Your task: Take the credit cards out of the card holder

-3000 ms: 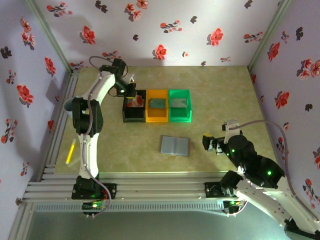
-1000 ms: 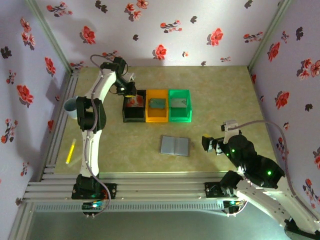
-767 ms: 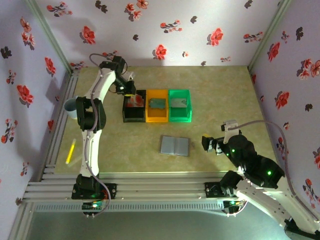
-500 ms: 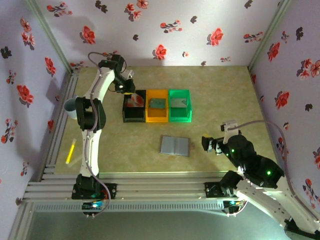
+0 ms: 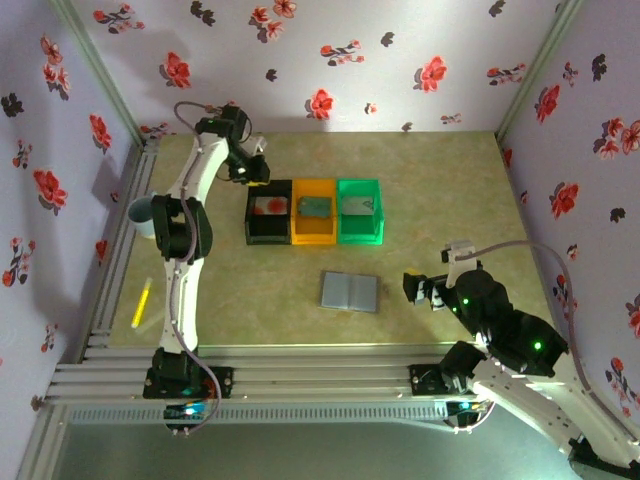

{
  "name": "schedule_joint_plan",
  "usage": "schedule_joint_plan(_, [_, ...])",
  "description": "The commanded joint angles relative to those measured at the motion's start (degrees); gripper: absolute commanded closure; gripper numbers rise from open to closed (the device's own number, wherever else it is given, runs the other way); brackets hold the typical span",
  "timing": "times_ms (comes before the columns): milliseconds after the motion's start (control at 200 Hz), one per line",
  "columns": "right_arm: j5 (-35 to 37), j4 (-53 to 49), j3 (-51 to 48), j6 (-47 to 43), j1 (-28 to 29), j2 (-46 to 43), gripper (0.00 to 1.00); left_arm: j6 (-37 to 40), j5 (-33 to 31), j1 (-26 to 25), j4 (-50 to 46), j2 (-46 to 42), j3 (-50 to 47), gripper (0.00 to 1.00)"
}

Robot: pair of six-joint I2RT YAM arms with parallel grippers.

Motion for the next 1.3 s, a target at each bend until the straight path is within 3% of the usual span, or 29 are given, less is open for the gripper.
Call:
schedule_joint_plan(0, [0.02,1.4,-0.56,-0.68,-0.26,-0.05,0.01,-1.2,-0.5,0.8,-0.76,-1.67,2.0,0.81])
schedule_joint_plan(170, [-0.02,1.4,-0.69,-0.66,-0.28,-0.05,0.01,-1.55,-0.11,0.8,0.81,-4.89,1.98,0.78])
schedule_joint_plan(305, [0.14,1.4,-0.67,-0.66,-0.25,-0.05,0.01,-2.58,0.23,0.8,3.06,-8.29,0.51,0.63])
schedule_joint_plan(410, [0.41,1.33,-0.65,-0.65,-0.24,-0.05,0.01,-3.92,0.53,0.8,5.23,-11.4,-1.48,0.41])
schedule_joint_plan(460, [0.42,1.39,-0.75,-0.58,-0.21,-0.05,0.01,-4.55,0.14,0.8,6.35,-13.23,-2.89,0.16])
schedule_joint_plan(470, [0.42,1.44,-0.74,-0.57,-0.22,-0.09,0.01,-4.62,0.13,0.8,6.63,-13.59,-3.21,0.05])
schedule_joint_plan(485, [0.42,1.4,-0.75,-0.59,-0.23,-0.05,0.01,-4.71,0.19,0.85,6.98,-14.2,-3.75,0.01])
schedule_joint_plan(695, [0.75,1.46,-0.88,-0.49,-0.25,0.2,0.01,-6.7,-1.76,0.46,14.7,-25.04,-14.92,0.0])
schedule_joint_plan(895, [1.43,1.33,-0.93,-0.33,-0.28,0.28,0.01,-7.62,-8.85,-0.83,27.58,-39.32,-31.82,0.0])
schedule_joint_plan(1150, [3.2,1.22,-1.12,-0.05,-0.27,0.26,0.01,-10.05,-20.32,-2.84,37.06,-53.61,-48.83,0.0])
schedule_joint_plan(1295, [4.48,1.18,-1.22,0.26,-0.27,0.25,0.01,-7.86,-21.9,-3.55,40.35,-60.28,-56.15,0.0])
